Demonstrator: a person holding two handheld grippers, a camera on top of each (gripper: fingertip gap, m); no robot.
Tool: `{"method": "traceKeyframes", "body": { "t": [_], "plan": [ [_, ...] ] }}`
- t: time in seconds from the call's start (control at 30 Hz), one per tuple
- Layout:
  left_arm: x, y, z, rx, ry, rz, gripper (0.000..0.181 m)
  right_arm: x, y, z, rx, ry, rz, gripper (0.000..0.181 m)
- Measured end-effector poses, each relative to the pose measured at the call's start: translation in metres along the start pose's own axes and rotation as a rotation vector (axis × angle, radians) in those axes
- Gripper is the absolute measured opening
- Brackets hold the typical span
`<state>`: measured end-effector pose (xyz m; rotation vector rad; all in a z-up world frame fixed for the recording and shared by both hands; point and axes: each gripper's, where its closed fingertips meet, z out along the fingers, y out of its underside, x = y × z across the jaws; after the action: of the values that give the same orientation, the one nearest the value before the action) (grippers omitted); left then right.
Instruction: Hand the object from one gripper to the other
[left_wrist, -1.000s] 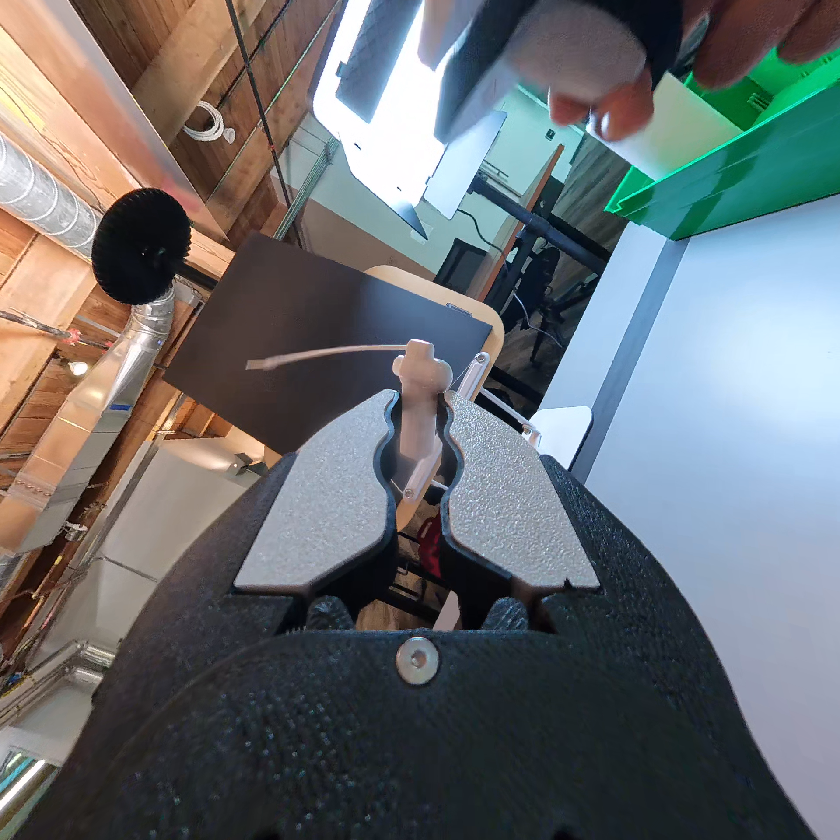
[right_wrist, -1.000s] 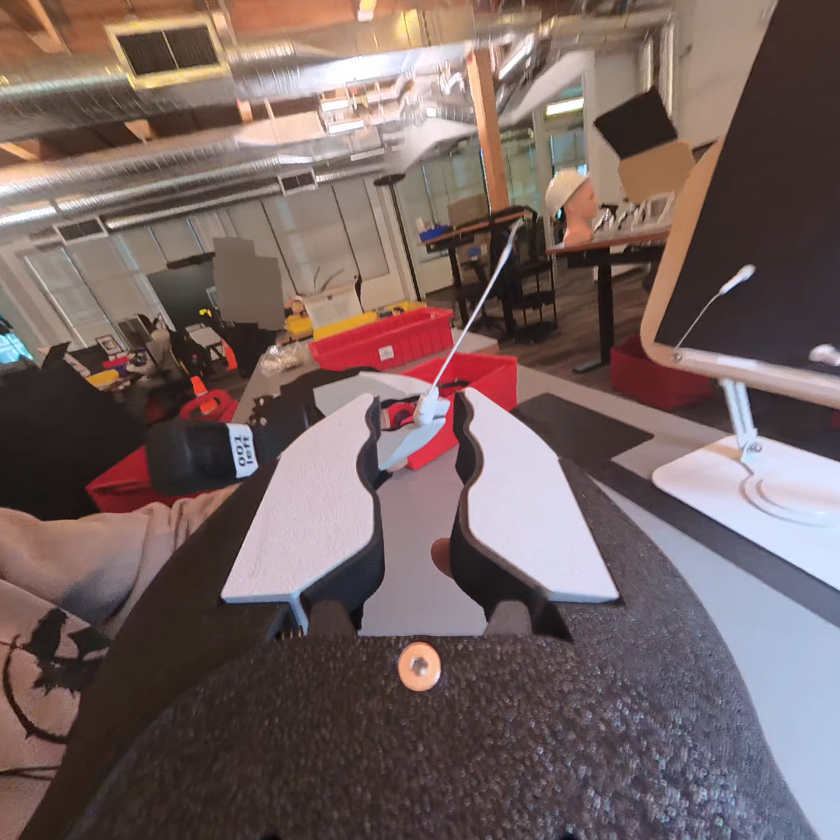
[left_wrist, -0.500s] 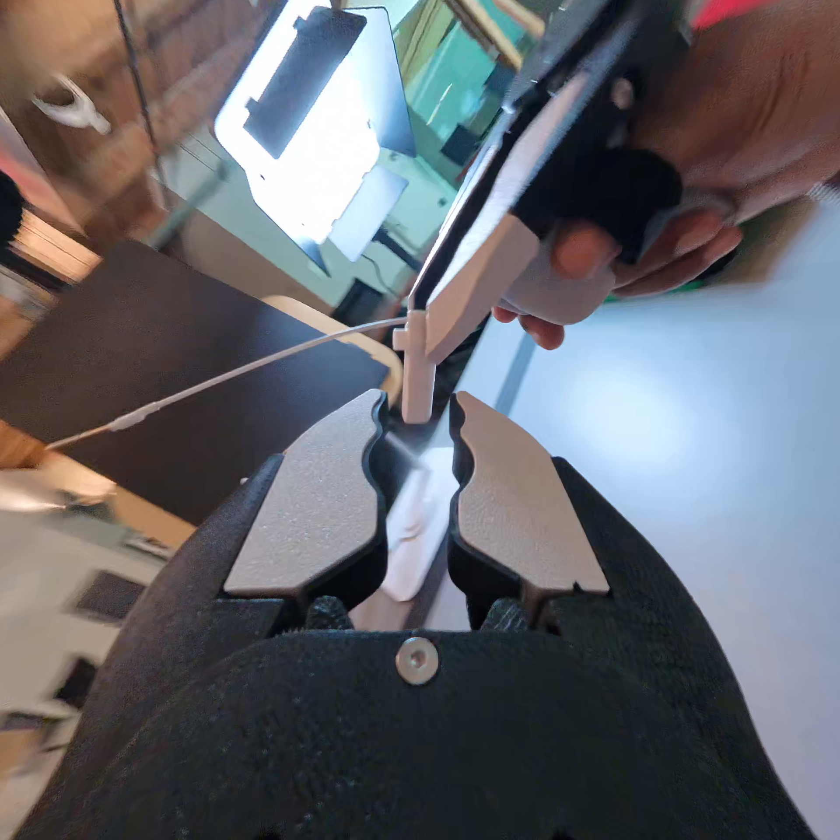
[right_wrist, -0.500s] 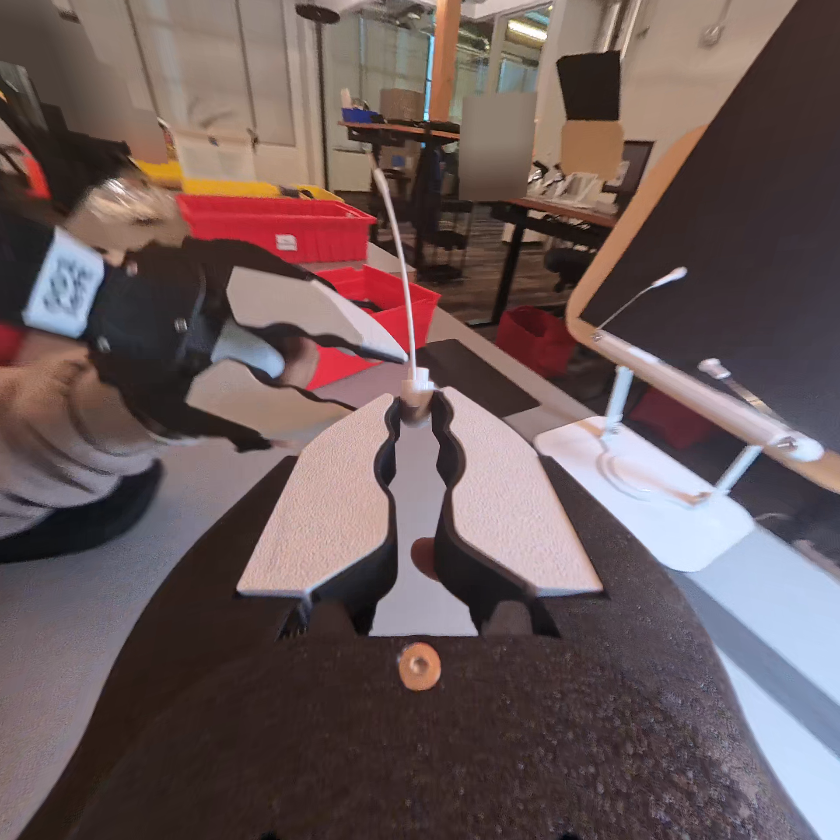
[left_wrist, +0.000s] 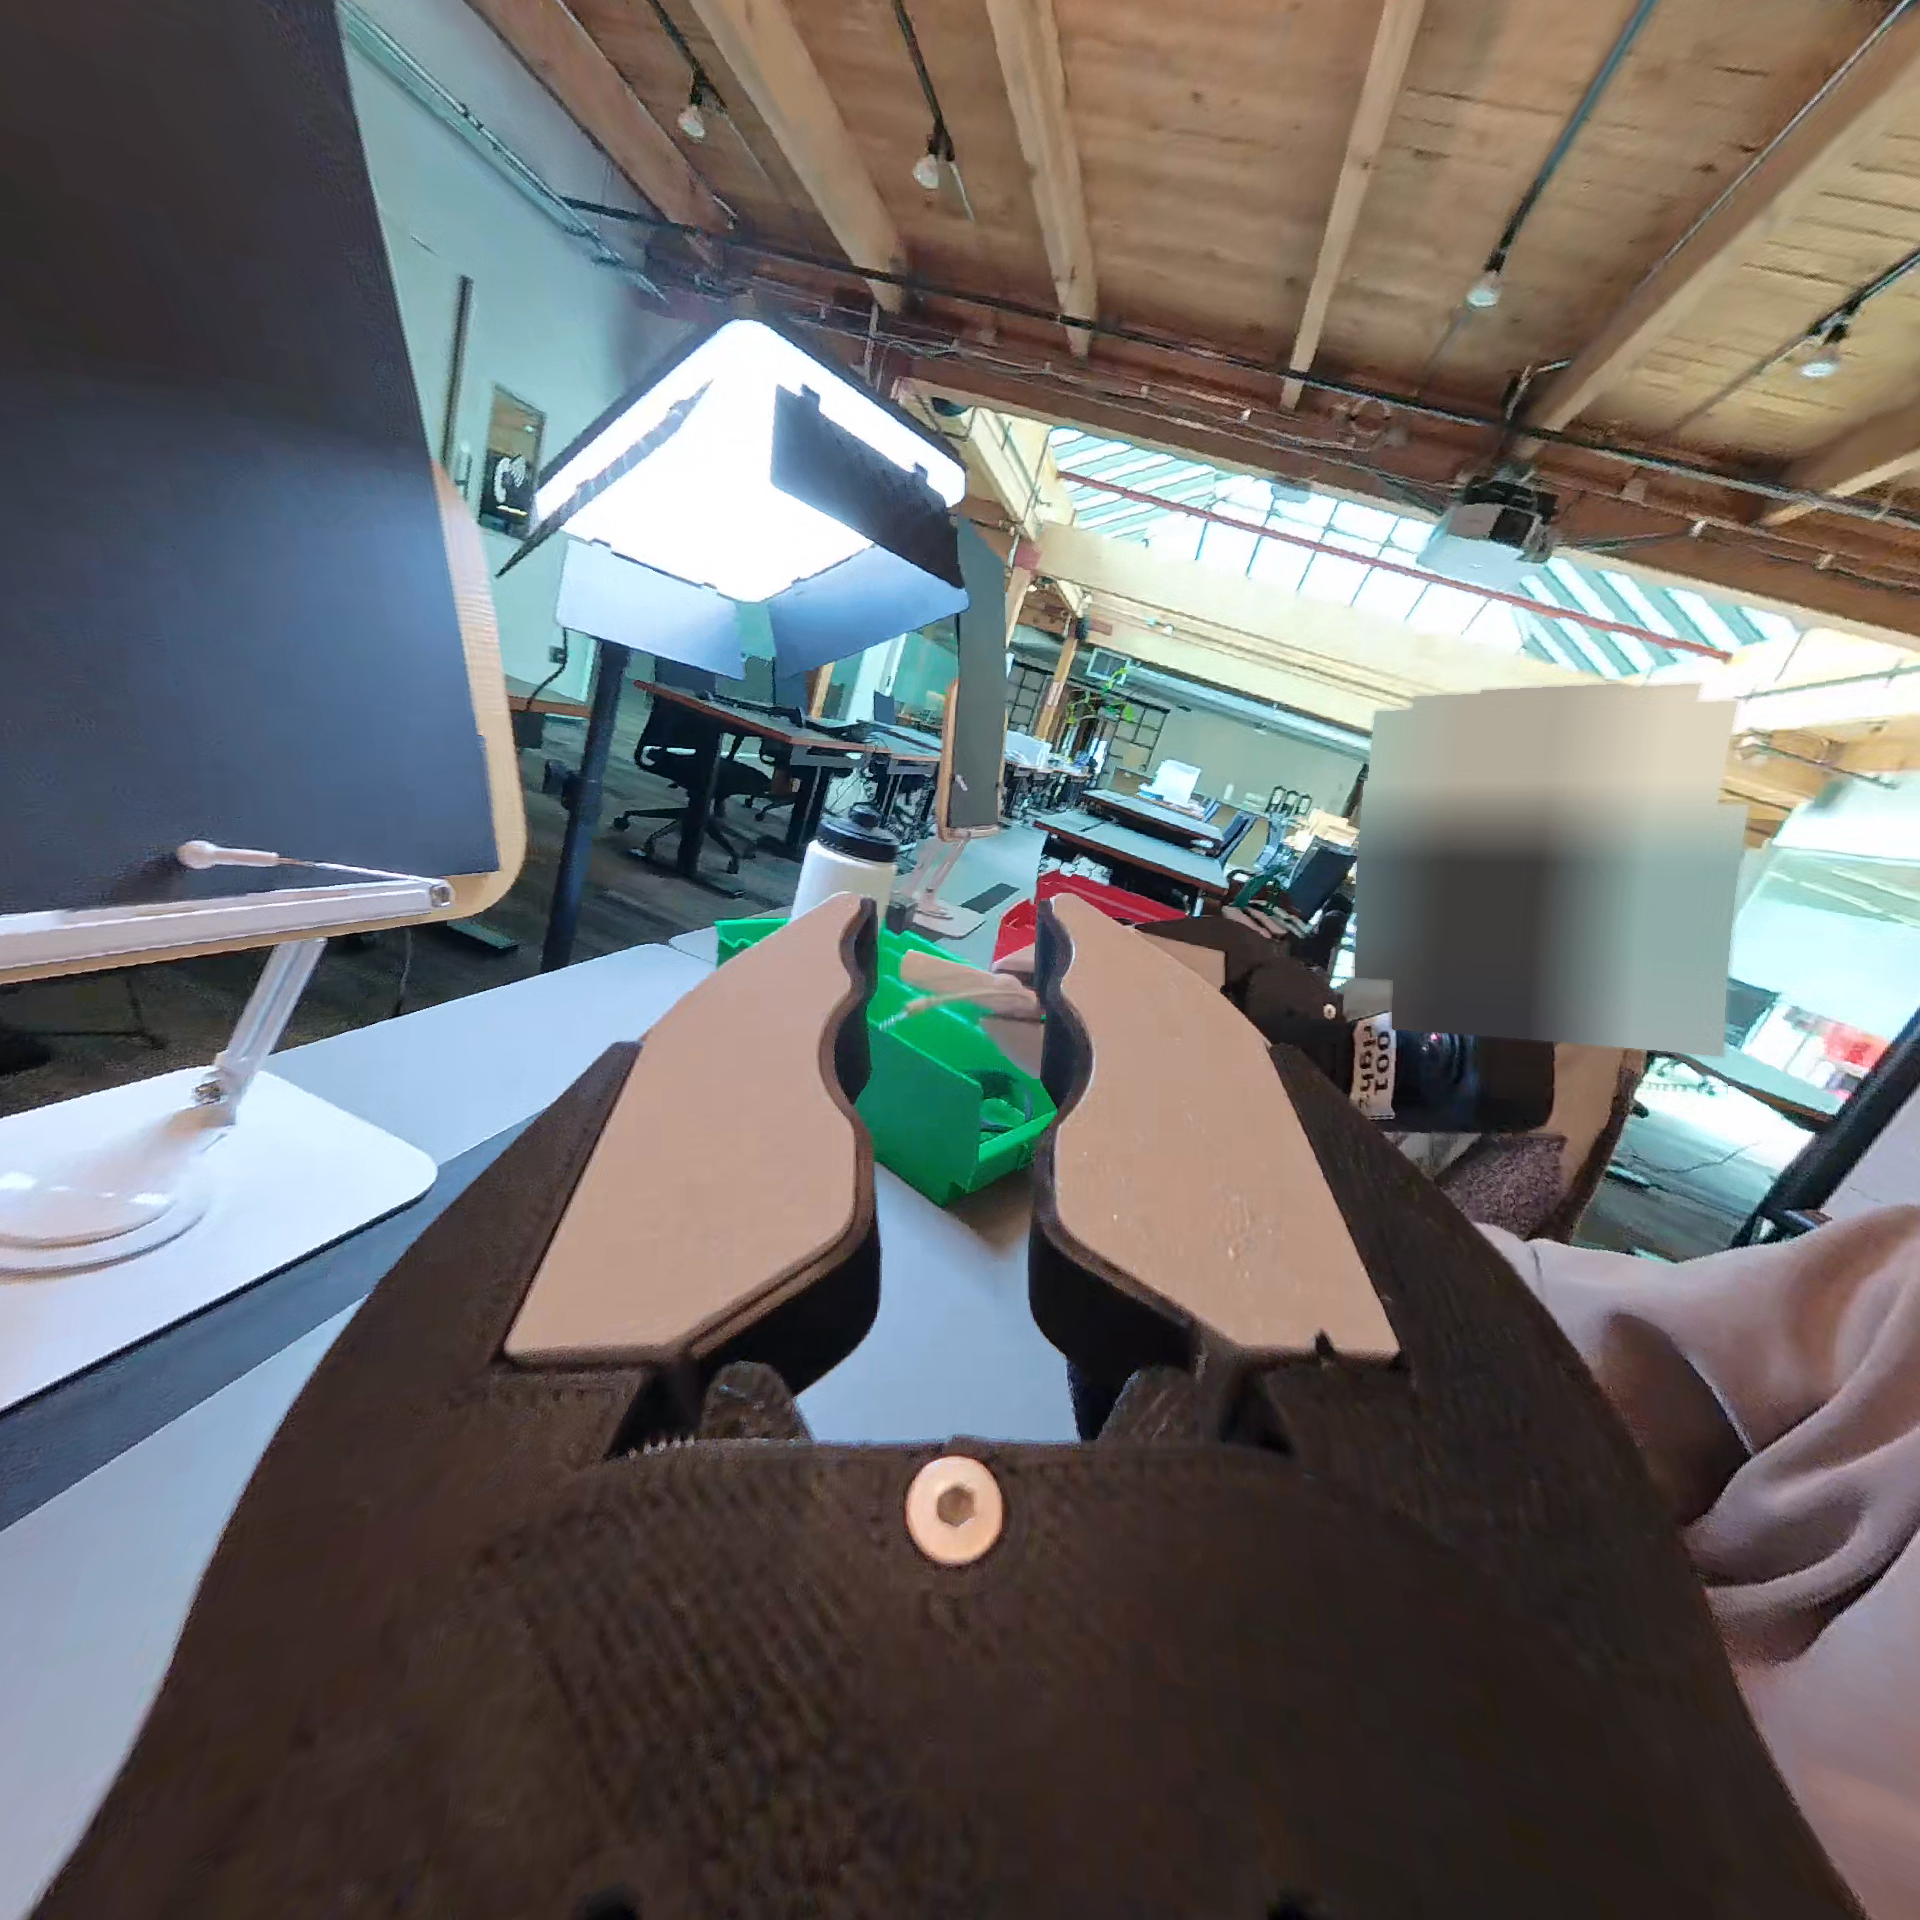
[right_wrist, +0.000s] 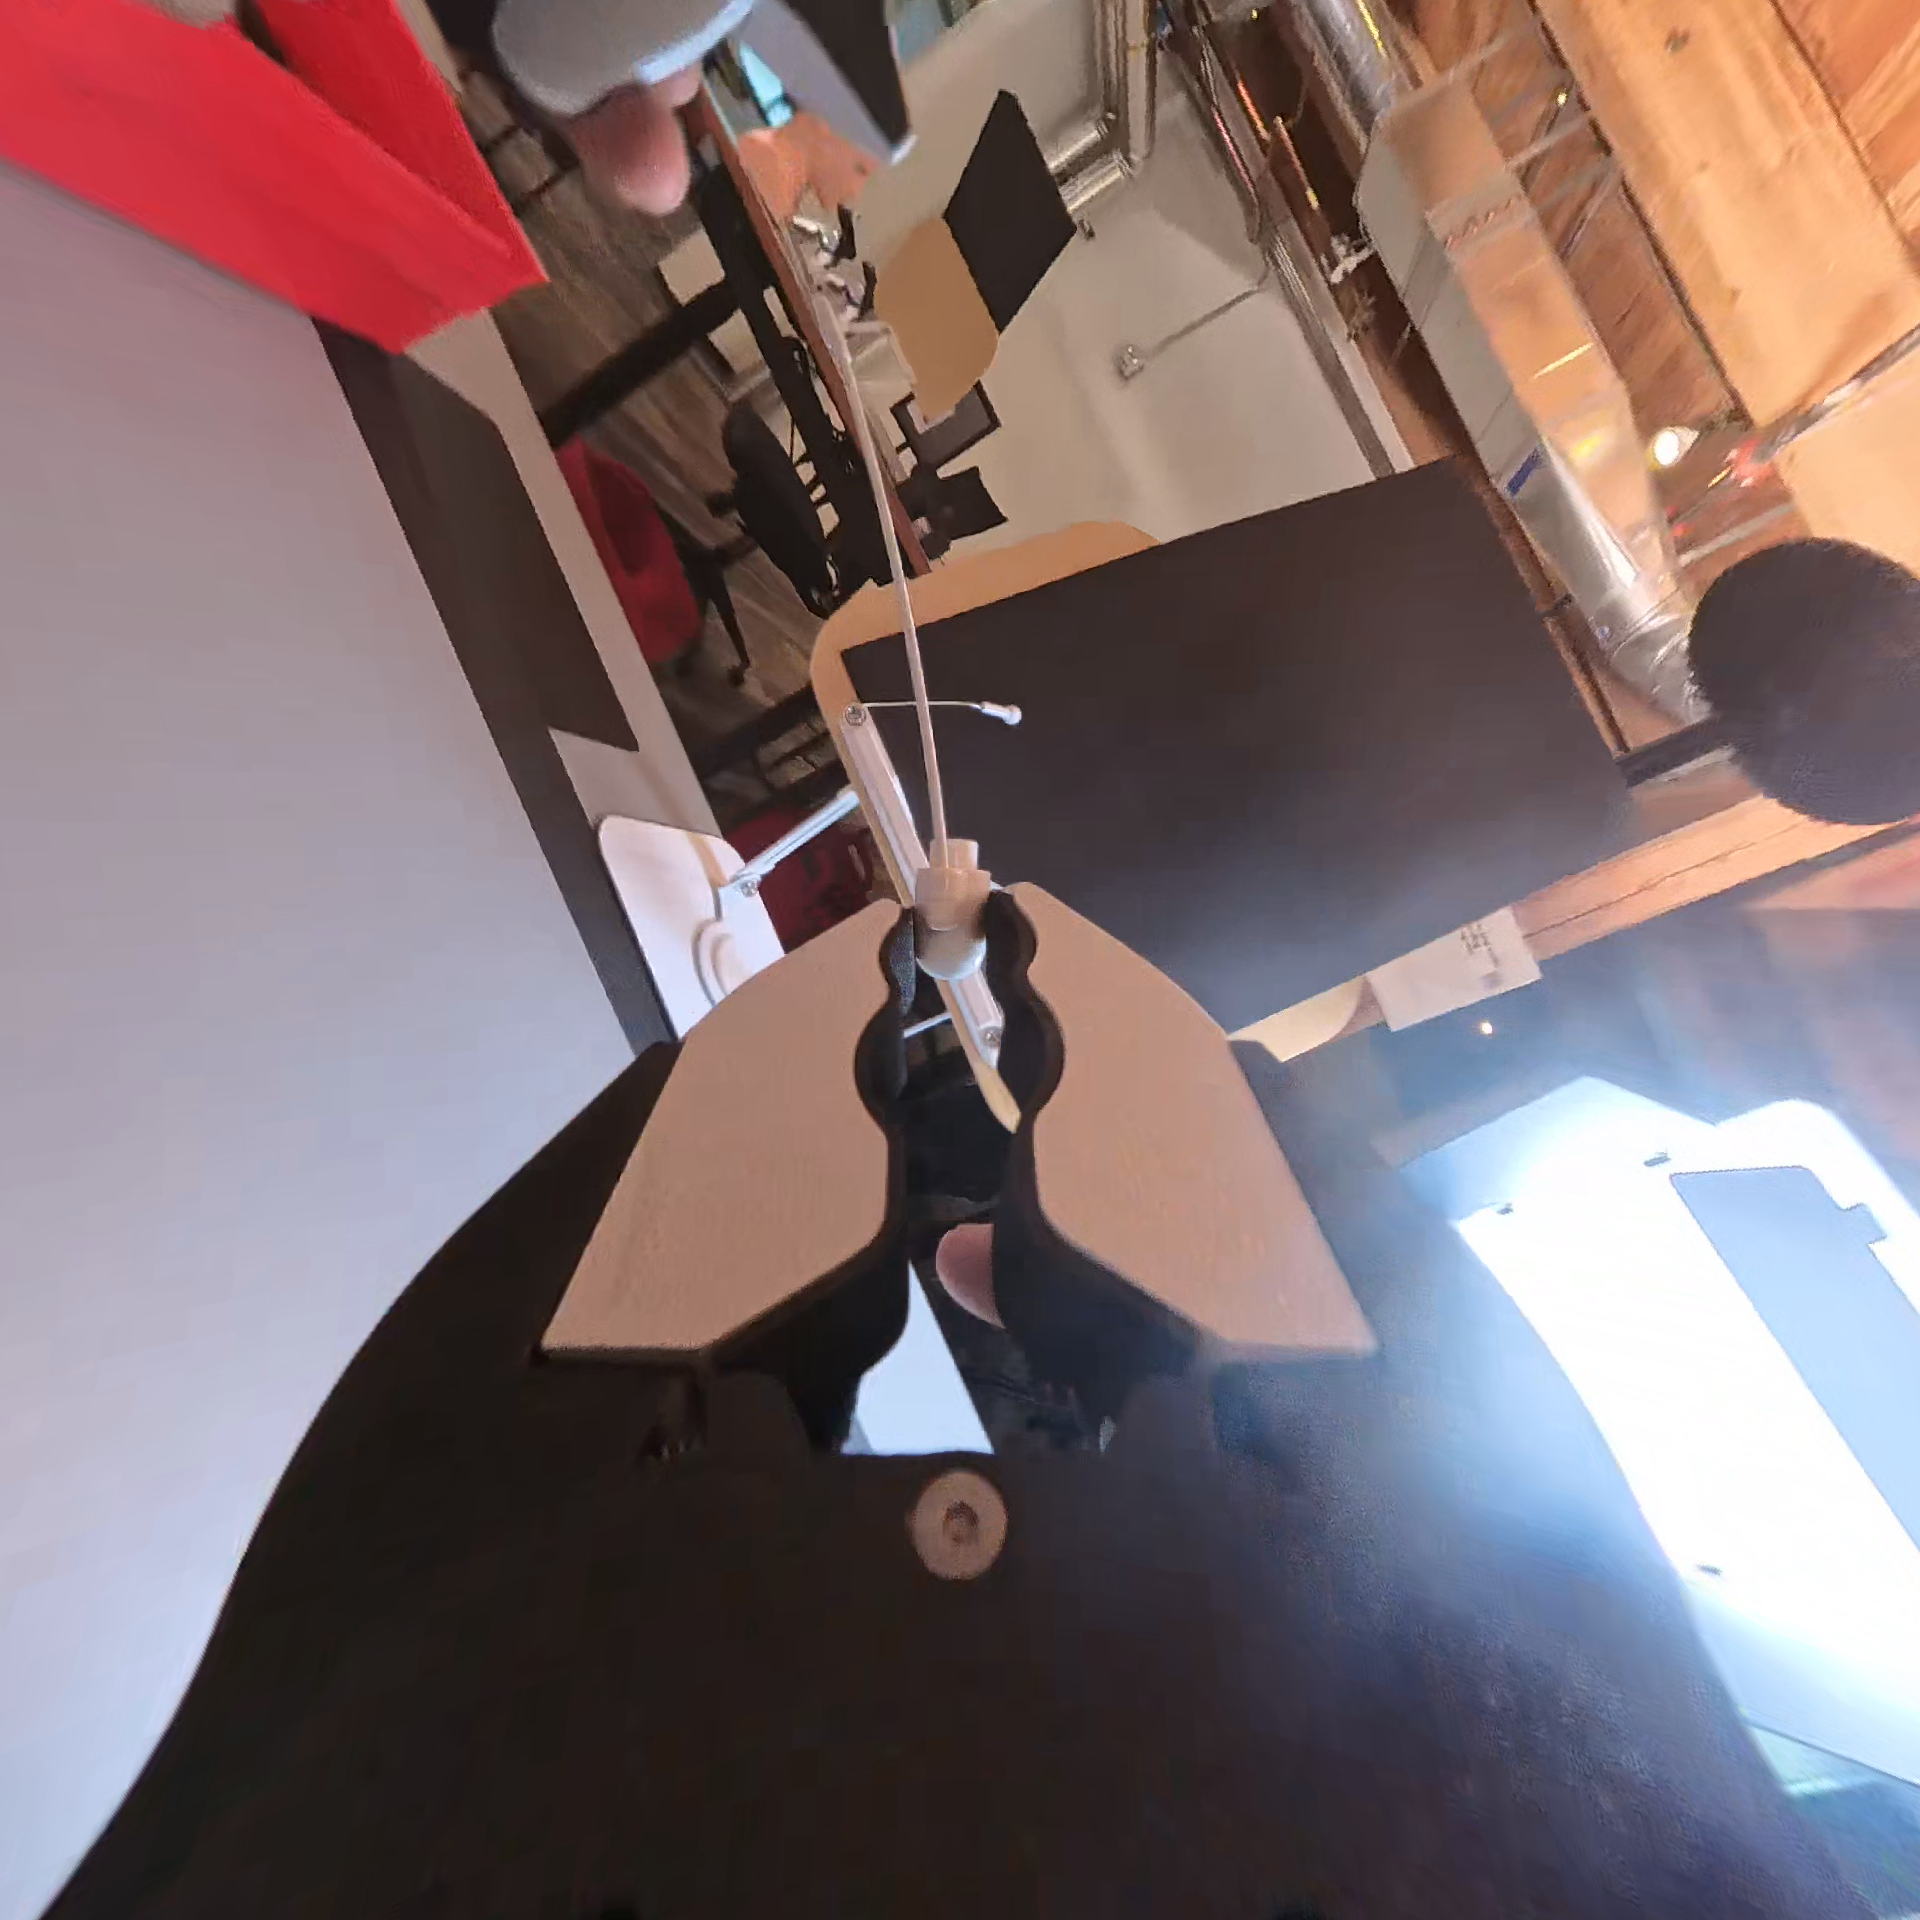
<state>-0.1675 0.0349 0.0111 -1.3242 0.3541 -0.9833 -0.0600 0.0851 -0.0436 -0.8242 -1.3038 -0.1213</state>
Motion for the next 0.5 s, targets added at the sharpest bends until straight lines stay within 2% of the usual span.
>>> {"method": "traceKeyframes", "body": {
  "t": [0.1, 0.17, 0.33, 0.4, 0.5],
  "plan": [
    [-0.004, 0.006, -0.003, -0.078, -0.017, 0.055, 0.029, -0.008, 0.004, 0.003, -0.008, -0.008, -0.043, 0.013],
    [-0.005, 0.017, -0.002, -0.163, -0.045, 0.15, 0.027, -0.012, 0.007, 0.005, -0.008, -0.02, -0.055, 0.013],
    [-0.019, 0.07, 0.006, -0.487, -0.18, 0.641, 0.024, -0.029, 0.008, 0.008, -0.002, -0.075, -0.105, 0.013],
    [-0.021, 0.087, 0.008, -0.579, -0.194, 0.791, 0.022, -0.034, 0.008, 0.009, 0.002, -0.096, -0.111, 0.013],
    [-0.031, 0.096, 0.008, -0.661, -0.269, 0.979, 0.016, -0.042, 0.004, 0.007, 0.025, -0.146, -0.115, 0.013]
  ]
}}
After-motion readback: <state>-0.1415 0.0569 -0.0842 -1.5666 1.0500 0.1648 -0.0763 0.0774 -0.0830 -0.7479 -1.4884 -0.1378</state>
